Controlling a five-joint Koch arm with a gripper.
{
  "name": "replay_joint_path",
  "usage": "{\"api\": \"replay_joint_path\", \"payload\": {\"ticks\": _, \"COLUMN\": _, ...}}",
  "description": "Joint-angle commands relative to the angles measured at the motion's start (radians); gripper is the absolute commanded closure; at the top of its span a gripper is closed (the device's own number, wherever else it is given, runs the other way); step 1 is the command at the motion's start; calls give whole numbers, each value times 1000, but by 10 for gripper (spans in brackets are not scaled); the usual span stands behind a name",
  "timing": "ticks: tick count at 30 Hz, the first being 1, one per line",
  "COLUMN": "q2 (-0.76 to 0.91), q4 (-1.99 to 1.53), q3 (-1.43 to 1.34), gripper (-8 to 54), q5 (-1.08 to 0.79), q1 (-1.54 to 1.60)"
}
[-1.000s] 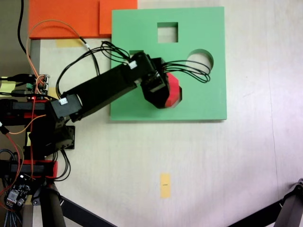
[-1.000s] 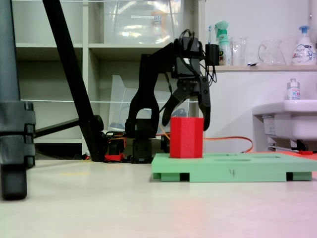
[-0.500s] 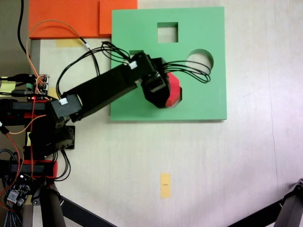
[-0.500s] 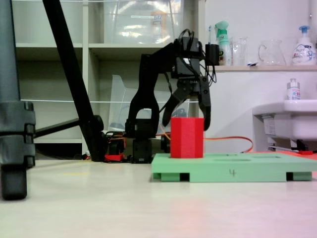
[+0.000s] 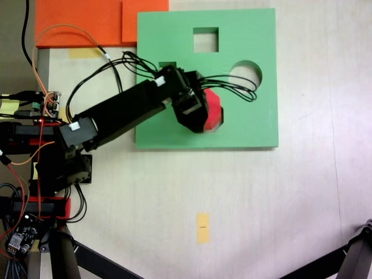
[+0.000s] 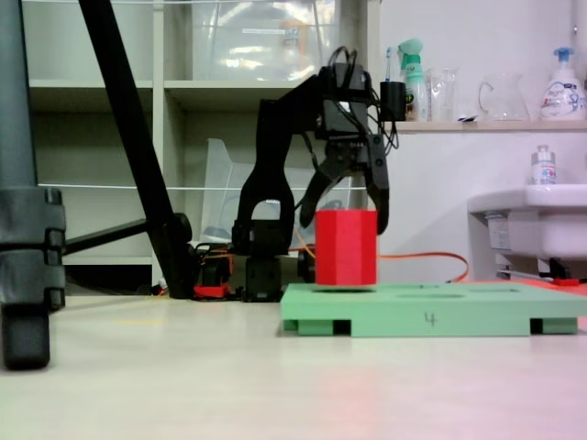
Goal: Put the octagonal pillar block into the corresponding hole
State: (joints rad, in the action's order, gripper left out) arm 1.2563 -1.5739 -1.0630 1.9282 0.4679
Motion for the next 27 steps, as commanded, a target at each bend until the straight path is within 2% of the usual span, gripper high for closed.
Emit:
{"api": "replay_joint_path", "payload": {"ticks": 1, "q2": 52, "q4": 38, "q3": 54, "gripper": 283, "q5": -12, "q1": -12}}
{"api": "replay_joint_path", "payload": {"ticks": 27, "q2": -69, "q4": 72, "q3": 31, "gripper": 262, "q5": 14, "q1": 40}}
